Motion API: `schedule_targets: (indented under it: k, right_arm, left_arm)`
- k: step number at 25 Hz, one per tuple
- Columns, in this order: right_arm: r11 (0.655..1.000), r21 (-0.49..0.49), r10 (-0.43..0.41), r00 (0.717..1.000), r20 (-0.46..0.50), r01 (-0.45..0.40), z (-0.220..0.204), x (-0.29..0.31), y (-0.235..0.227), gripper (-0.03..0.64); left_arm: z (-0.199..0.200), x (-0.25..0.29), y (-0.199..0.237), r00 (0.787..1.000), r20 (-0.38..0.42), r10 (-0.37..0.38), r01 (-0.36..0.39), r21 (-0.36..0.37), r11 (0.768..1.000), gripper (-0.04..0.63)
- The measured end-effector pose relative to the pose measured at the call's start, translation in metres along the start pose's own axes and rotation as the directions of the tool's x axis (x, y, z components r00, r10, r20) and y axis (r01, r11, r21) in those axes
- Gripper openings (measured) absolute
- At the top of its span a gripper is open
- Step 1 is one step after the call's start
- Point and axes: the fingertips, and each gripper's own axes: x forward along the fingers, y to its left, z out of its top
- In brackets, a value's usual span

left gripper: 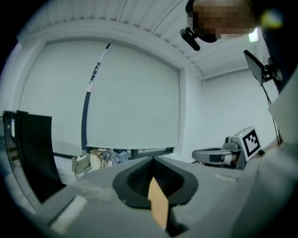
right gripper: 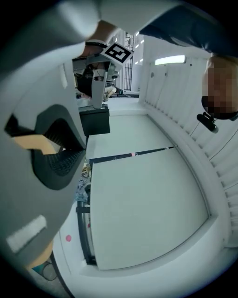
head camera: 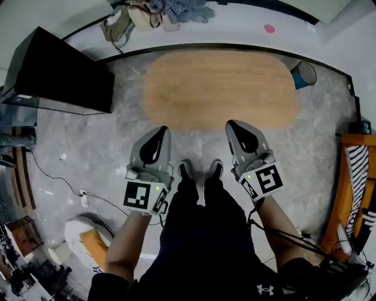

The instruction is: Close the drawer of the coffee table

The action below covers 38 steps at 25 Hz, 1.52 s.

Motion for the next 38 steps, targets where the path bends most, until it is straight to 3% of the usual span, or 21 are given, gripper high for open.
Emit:
schedule_targets:
  k: [3, 7, 13, 22, 29, 38]
  right_arm:
    - [0.998, -0.069, 0.014, 0.998, 0.066, -0.010, 0.058, -0.007, 0.022, 0.002]
    - [0.994, -0.109, -0.001, 0.987, 0.160, 0.019, 0.124, -0.024, 0.032, 0.002]
    - [0.990, -0.124, -0.034, 0.970, 0.242, 0.065, 0.182, -0.050, 0.037, 0.002]
    - [0.990, -0.115, -0.046, 0.963, 0.267, 0.079, 0.200, -0.053, 0.050, 0.002]
    - [0.999, -0.020, 0.039, 0.966, 0.254, -0.035, 0.198, -0.034, 0.073, 0.002]
    - [0.992, -0.120, -0.015, 0.969, 0.247, 0.046, 0.201, -0.023, 0.083, 0.002]
  left_arm:
    - [0.046, -0.023, -0.012, 0.998, 0.051, -0.019, 0.016, 0.059, 0.998, 0.002]
    - [0.105, -0.046, -0.019, 0.989, 0.147, -0.017, 0.008, 0.063, 0.998, 0.002]
    - [0.159, -0.060, -0.027, 0.963, 0.263, -0.050, 0.028, 0.086, 0.996, 0.002]
    - [0.181, -0.069, -0.016, 0.945, 0.321, -0.061, 0.030, 0.100, 0.995, 0.002]
    - [0.184, -0.075, -0.008, 0.940, 0.330, -0.084, 0.053, 0.102, 0.993, 0.002]
    - [0.174, -0.077, -0.002, 0.945, 0.309, -0.102, 0.074, 0.104, 0.992, 0.002]
